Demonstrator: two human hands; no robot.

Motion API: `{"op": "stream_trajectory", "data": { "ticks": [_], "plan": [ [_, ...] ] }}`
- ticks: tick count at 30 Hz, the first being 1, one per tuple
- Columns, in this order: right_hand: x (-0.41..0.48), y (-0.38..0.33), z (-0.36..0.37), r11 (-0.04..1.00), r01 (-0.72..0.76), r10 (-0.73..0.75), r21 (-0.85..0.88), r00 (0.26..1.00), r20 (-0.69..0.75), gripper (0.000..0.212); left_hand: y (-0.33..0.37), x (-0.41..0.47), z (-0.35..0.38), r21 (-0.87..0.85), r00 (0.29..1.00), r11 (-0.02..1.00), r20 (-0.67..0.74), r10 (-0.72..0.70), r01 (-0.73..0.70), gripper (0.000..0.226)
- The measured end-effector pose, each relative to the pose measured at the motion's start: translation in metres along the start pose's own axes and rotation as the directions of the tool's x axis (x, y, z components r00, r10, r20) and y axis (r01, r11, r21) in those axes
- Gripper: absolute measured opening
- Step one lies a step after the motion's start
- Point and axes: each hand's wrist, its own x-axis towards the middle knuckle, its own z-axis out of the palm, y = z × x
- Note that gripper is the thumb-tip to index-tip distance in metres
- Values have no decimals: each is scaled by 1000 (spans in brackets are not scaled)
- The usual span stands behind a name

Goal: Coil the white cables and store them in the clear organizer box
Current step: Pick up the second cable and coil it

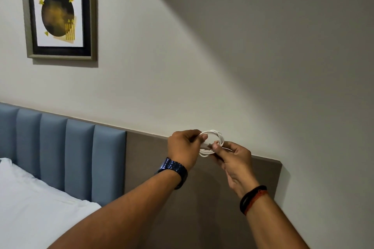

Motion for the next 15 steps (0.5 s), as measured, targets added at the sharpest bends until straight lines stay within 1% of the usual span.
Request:
{"op": "stream_trajectory", "data": {
  "ticks": [2, 5, 10, 13, 15],
  "plan": [
    [0, 0, 0, 1000, -19, 19, 11, 1000, -3, 12, -1, 2, -2, -22, 999, 999, -2, -40, 40, 11],
    [1, 0, 3, 999, -28, 28, 18, 998, -48, 9, -2, 1, -2, 14, 1000, 1000, 4, -16, 16, 8],
    [1, -1, 6, 1000, -7, 5, -13, 990, -138, 8, 0, -4, -2, 107, 994, 989, 26, 104, -106, 11],
    [0, -2, 7, 999, -23, 28, 38, 987, -159, 10, 1, -7, -2, 196, 980, 960, 62, 191, -200, 15],
    [0, -3, 8, 996, -31, 46, 81, 981, -190, 13, 2, -10, -2, 285, 963, 920, 78, 257, -268, 18]
  ]
}}
